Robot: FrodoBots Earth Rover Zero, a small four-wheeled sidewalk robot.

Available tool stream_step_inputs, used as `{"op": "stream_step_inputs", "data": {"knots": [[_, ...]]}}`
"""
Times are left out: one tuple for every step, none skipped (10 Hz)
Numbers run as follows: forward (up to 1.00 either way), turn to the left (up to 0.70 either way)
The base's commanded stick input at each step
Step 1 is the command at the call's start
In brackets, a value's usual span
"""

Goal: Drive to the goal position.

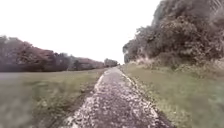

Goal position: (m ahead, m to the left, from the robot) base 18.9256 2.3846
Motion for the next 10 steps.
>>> {"op": "stream_step_inputs", "data": {"knots": [[0.99, 0.0], [0.99, -0.02], [0.99, -0.05], [0.99, -0.14], [0.99, -0.23], [0.99, -0.09], [0.99, 0.0], [0.99, 0.0], [0.99, 0.0], [0.99, 0.0]]}}
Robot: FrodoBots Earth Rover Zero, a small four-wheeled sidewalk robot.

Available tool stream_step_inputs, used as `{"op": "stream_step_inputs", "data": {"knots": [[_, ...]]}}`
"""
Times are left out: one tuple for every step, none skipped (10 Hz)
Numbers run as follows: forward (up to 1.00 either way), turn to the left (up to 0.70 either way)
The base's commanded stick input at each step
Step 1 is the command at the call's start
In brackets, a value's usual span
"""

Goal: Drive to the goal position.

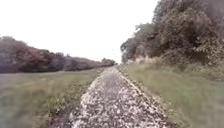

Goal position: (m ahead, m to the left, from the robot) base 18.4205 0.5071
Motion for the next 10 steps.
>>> {"op": "stream_step_inputs", "data": {"knots": [[0.99, 0.0], [0.99, 0.0], [0.99, 0.0], [0.99, 0.0], [0.99, 0.0], [0.99, 0.0], [0.99, 0.0], [0.99, 0.0], [0.99, 0.0], [0.99, 0.0]]}}
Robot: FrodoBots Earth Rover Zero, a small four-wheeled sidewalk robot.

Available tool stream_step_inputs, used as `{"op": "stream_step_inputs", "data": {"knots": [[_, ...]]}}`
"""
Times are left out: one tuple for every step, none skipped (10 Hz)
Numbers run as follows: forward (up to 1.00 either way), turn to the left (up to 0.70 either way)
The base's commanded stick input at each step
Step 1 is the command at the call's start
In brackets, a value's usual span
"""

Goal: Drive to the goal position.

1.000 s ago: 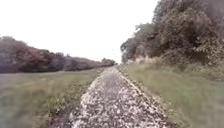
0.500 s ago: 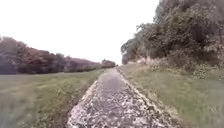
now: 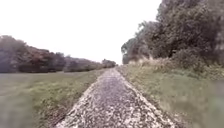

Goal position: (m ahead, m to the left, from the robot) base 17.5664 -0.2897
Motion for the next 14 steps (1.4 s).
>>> {"op": "stream_step_inputs", "data": {"knots": [[0.99, 0.0], [0.99, 0.0], [0.99, 0.0], [0.99, 0.0], [0.99, 0.0], [0.99, 0.0], [0.99, 0.0], [0.99, 0.0], [0.99, 0.0], [0.99, 0.0], [0.99, 0.0], [0.99, 0.0], [0.99, 0.0], [0.99, 0.0]]}}
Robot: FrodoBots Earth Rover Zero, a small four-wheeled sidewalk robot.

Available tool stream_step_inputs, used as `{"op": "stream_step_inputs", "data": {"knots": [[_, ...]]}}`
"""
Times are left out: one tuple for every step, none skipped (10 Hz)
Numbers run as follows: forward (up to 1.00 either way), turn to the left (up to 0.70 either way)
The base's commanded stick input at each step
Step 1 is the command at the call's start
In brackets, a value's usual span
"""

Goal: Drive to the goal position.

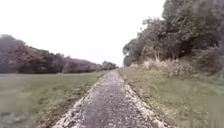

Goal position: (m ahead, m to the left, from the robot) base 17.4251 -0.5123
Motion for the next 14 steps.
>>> {"op": "stream_step_inputs", "data": {"knots": [[0.99, 0.0], [0.99, 0.0], [0.99, 0.0], [0.99, 0.0], [0.99, 0.0], [0.99, 0.0], [0.99, 0.0], [0.99, 0.0], [0.99, 0.0], [0.99, 0.0], [0.99, 0.0], [0.99, 0.0], [0.99, 0.0], [0.99, 0.0]]}}
